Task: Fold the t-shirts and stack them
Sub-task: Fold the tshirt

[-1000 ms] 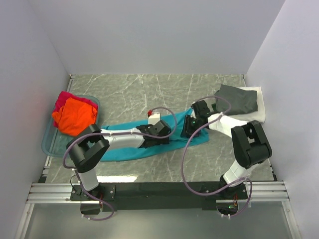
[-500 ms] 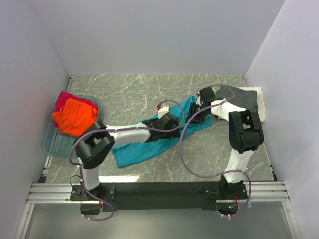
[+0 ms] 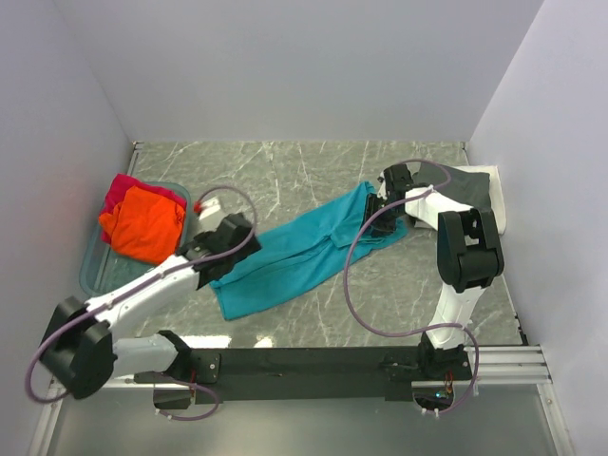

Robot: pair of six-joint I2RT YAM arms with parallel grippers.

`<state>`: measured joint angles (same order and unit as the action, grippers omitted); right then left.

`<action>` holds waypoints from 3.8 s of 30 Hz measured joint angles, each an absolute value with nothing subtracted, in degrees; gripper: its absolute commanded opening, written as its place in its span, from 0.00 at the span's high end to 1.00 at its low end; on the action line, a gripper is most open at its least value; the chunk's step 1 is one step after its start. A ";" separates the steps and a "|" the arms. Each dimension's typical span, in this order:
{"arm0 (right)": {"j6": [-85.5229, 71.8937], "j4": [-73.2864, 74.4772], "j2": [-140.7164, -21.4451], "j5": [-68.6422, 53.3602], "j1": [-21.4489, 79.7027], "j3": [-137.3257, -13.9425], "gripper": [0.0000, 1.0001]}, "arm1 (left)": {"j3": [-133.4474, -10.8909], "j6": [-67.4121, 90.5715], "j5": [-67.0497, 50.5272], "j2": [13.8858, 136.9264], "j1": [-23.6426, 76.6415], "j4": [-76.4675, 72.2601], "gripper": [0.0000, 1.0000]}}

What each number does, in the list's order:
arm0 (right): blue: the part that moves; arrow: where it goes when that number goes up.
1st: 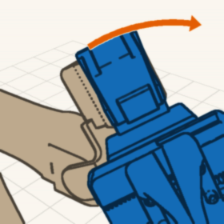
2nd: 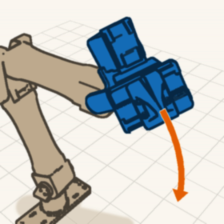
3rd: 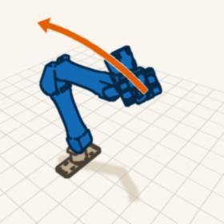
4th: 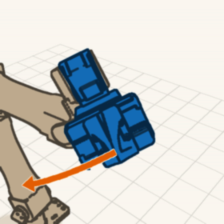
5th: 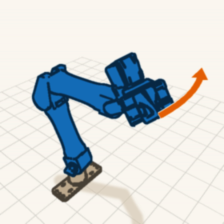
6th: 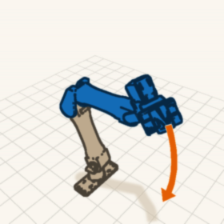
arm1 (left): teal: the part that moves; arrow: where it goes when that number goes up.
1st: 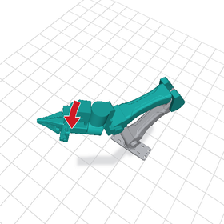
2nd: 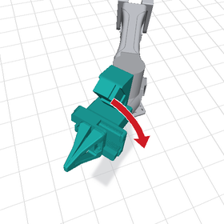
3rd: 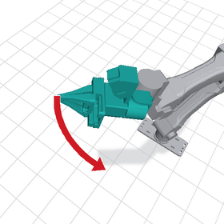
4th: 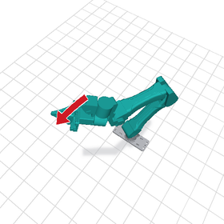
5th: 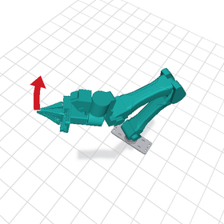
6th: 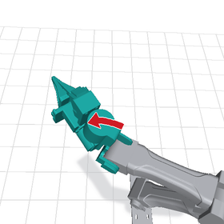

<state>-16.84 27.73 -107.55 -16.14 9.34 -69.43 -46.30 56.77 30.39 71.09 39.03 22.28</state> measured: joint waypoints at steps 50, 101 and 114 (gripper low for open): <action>-15.51 32.08 -117.32 -13.28 9.02 -96.51 0.48 | -31.59 52.71 21.58 70.37 13.63 16.75 0.60; -12.60 35.14 -131.61 -20.88 0.75 -105.19 1.00 | -31.62 50.74 17.54 72.69 9.82 15.90 0.99; -12.56 34.85 -131.61 -22.22 0.80 -105.19 1.00 | -32.67 50.87 15.70 71.53 9.58 14.70 0.53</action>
